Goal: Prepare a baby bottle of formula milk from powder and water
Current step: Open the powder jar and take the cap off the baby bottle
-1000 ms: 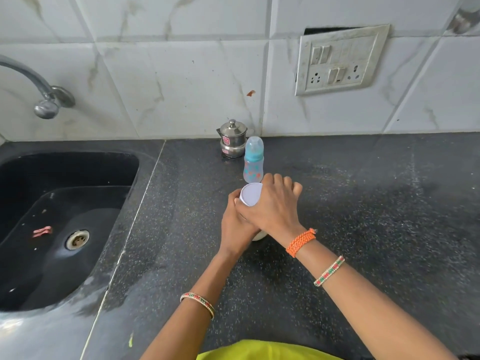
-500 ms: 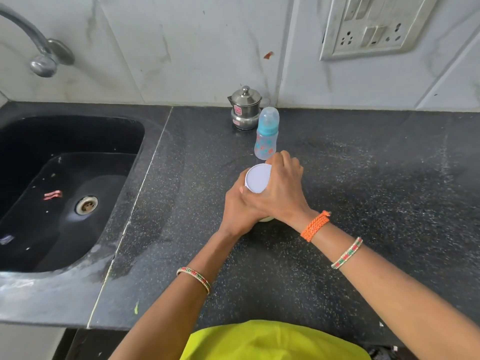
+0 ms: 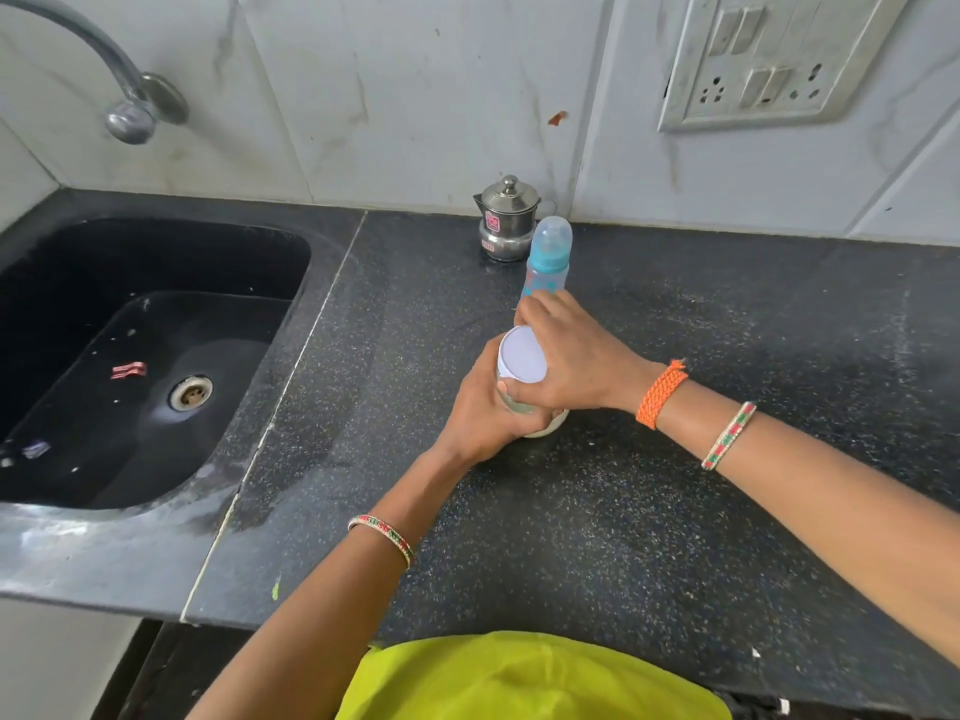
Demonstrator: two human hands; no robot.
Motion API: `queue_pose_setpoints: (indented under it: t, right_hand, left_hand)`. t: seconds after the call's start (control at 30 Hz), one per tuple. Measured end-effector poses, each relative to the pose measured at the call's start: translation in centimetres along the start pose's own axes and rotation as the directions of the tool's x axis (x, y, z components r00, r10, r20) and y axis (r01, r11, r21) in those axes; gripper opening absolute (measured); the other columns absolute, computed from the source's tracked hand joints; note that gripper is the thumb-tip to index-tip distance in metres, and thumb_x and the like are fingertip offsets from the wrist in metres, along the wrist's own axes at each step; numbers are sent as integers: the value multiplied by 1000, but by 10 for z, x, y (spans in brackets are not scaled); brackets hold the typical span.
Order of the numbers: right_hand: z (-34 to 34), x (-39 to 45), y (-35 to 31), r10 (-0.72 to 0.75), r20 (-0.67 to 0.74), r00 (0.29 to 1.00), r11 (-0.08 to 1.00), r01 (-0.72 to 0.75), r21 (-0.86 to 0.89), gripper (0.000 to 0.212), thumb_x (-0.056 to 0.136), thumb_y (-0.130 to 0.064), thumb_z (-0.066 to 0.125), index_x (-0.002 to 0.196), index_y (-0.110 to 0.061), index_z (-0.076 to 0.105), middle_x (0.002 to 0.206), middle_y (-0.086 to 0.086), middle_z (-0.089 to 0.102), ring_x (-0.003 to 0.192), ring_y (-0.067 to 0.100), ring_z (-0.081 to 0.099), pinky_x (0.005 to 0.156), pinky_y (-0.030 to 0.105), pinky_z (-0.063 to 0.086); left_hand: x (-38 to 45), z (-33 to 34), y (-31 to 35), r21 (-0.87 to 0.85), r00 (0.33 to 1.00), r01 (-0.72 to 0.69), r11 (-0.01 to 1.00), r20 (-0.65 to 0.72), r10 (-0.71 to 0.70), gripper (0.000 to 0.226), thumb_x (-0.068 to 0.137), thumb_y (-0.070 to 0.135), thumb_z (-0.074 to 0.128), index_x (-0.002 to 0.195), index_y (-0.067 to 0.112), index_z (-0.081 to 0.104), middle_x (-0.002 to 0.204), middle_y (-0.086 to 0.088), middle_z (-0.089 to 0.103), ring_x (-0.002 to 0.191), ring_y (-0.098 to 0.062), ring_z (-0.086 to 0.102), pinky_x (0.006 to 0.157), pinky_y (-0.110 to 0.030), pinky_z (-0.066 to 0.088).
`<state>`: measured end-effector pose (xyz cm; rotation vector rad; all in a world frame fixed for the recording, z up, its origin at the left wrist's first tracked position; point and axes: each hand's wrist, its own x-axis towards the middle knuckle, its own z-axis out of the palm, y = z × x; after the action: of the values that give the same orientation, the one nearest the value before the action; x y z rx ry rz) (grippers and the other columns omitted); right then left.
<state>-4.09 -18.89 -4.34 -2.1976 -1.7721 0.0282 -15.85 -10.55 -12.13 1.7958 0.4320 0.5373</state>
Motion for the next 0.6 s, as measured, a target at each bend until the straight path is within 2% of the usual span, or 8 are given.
queue_pose_setpoints:
  t: [0.03, 0.1, 0.2, 0.27, 0.4, 0.47, 0.53, 0.6]
  right_hand:
    - [1, -1, -2, 23, -27, 999, 991, -27, -135, 64, 66, -66, 54, 102, -14, 46, 95, 3, 49, 86, 20, 44, 72, 33, 41]
    - [5, -4, -12, 166, -122, 979, 935, -195, -296, 71, 66, -72, 44, 106, -14, 49, 94, 8, 54, 84, 27, 52, 69, 37, 41]
    - [15, -5, -32, 356, -226, 907, 868, -410, -279, 67, 69, -70, 44, 102, -13, 50, 94, 13, 56, 84, 31, 51, 65, 36, 36]
    - [18, -7, -37, 380, -247, 891, 875, -433, -217, 63, 70, -68, 47, 102, -13, 49, 94, 12, 56, 84, 29, 49, 66, 37, 38]
    - [20, -13, -35, 284, -281, 917, 943, -320, -92, 62, 67, -61, 53, 101, -9, 50, 92, 11, 58, 81, 27, 45, 65, 40, 46]
    - [16, -15, -25, 165, -248, 954, 981, -184, -54, 55, 66, -58, 56, 93, -10, 48, 86, 8, 56, 78, 22, 39, 66, 40, 45]
    - [3, -13, -9, -35, -88, 996, 999, 33, -20, 47, 67, -54, 60, 86, -16, 39, 81, 2, 48, 77, 19, 35, 67, 37, 41]
    - [-14, -6, 3, -227, 129, 965, 973, 231, -19, 45, 70, -53, 62, 89, -18, 39, 84, 0, 44, 78, 19, 37, 68, 35, 38]
  left_hand:
    - [-3, 3, -1, -6, 1000, -7, 1000, -11, 7, 79, 58, 30, 81, 121, 51, 39, 114, 23, 58, 108, -1, 57, 84, -21, 49]
    - [-10, 13, -2, 28, 997, -47, 999, -65, 49, 85, 60, 31, 84, 126, 49, 35, 122, 18, 53, 115, -7, 54, 91, -34, 50]
    - [-22, 35, 1, -63, 974, 3, 998, -228, -17, 88, 61, 39, 87, 131, 38, 35, 128, 12, 52, 117, -6, 54, 94, -40, 50]
    - [-23, 38, 4, -98, 949, 14, 995, -313, -44, 78, 62, 45, 86, 126, 37, 44, 119, 17, 60, 109, -1, 59, 88, -35, 53]
    - [-22, 28, 3, -6, 955, -9, 1000, -295, 6, 74, 54, 45, 88, 116, 47, 49, 109, 24, 63, 100, 3, 62, 79, -19, 52]
    - [-17, 18, 4, 7, 982, 2, 1000, -189, -1, 76, 48, 38, 87, 112, 50, 48, 105, 22, 65, 97, 2, 62, 78, -22, 53]
    - [-5, 8, 4, 65, 1000, 19, 998, -5, -19, 73, 44, 37, 82, 108, 50, 49, 101, 18, 65, 94, -1, 62, 78, -30, 55]
    - [3, 1, 0, 96, 992, 38, 995, 119, -49, 71, 46, 39, 84, 105, 51, 48, 99, 20, 64, 94, -1, 62, 77, -27, 54]
